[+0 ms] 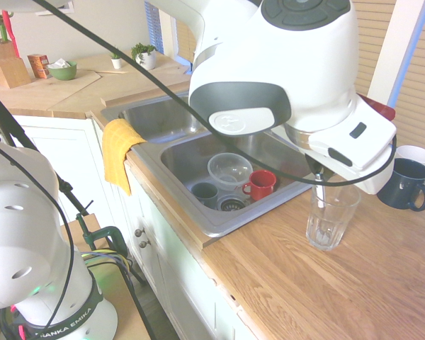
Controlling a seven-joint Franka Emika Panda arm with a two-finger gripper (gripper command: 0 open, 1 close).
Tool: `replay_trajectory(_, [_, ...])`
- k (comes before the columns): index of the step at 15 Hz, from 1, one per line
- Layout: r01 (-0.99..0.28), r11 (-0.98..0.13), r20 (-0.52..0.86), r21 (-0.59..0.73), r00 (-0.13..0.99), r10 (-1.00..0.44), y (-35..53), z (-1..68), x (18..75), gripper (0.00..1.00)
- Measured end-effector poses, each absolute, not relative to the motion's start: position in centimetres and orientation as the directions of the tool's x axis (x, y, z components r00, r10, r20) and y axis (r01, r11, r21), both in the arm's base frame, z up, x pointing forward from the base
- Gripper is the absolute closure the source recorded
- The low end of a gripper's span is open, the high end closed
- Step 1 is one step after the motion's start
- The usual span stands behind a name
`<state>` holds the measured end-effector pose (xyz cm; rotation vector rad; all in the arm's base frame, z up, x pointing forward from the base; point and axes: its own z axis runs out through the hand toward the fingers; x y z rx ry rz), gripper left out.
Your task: Put the spoon into the sink
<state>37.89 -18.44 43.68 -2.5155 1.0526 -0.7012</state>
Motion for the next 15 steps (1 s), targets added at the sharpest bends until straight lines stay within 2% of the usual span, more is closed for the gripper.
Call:
replay_trajectory(3, [-0.564,-0.669,0.320,-0.484,0.598,-0.735,-18.9,45.6,37.8,1.00])
replay_trajectory(10, [-0.500,-0.652,0.370,-0.570,0.552,-0.747,-19.7,56.3,33.8,1.00])
replay_trajectory(13, [-0.463,-0.686,0.415,-0.561,0.560,-0.717,-16.1,59.7,33.1,1.00])
replay_trajectory(15, [-0.441,-0.734,0.448,-0.517,0.591,-0.671,-10.4,60.8,34.2,1.00])
